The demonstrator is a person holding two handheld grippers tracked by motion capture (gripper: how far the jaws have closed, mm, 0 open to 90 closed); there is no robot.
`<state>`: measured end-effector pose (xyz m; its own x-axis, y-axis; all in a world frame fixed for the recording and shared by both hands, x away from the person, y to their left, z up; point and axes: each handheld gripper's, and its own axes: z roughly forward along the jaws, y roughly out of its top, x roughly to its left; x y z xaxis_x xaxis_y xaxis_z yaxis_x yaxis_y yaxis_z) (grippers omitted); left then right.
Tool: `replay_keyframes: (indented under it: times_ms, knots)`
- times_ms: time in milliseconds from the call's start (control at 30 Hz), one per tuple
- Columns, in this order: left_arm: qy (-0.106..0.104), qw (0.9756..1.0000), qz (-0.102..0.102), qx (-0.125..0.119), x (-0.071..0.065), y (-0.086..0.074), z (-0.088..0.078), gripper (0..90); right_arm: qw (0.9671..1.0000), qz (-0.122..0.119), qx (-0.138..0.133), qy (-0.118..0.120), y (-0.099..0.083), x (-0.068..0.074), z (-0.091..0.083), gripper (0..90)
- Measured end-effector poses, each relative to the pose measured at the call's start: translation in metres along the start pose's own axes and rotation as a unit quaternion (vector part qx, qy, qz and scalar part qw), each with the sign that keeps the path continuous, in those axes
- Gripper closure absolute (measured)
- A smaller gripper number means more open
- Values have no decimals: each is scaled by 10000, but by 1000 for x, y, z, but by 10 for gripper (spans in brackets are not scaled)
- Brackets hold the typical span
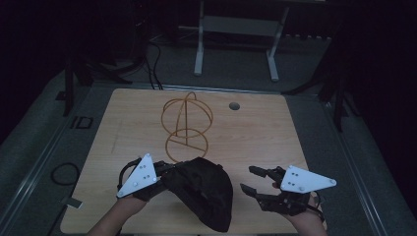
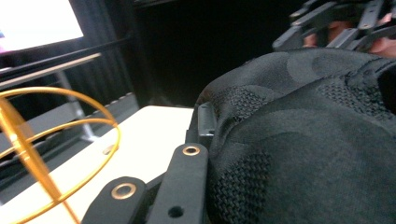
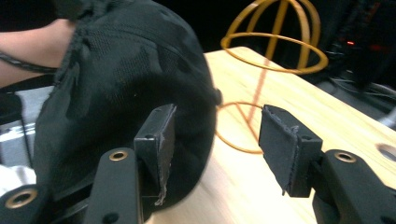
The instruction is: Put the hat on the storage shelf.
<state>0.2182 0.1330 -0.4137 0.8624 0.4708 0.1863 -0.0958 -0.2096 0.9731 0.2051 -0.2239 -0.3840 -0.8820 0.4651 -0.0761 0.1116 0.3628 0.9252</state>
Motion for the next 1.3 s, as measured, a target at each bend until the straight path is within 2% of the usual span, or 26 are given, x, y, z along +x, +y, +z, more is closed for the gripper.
replay_keyframes:
  times_ms: [233,367,400,467,600,800,1033,1167,1300]
  knots:
    - [-254,9996,61,-55,-1,4,0,890,9983,-384,39,425,9,15,15,443]
    - [-374,9992,68,-95,-2,5,0,890,9979,-403,34,498,12,15,21,440]
    - [-474,9988,58,-126,-2,6,1,890,9977,-437,26,519,13,15,22,436]
    - [-541,9984,68,-127,-3,7,2,890,9964,-543,85,639,15,15,29,428]
    - [-675,9975,16,-199,-3,10,3,891,9950,-663,130,735,18,15,35,433]
    - [-722,9972,46,-182,-4,11,4,890,9936,-784,121,807,20,17,40,553]
    - [-722,9973,-55,-157,-1,10,6,890,9919,-925,163,853,20,21,44,849]
    - [-648,9978,-122,-71,1,8,7,889,9930,-863,143,794,19,20,44,878]
    - [-525,9986,-100,52,-1,8,9,885,9946,-559,-50,867,18,13,39,880]
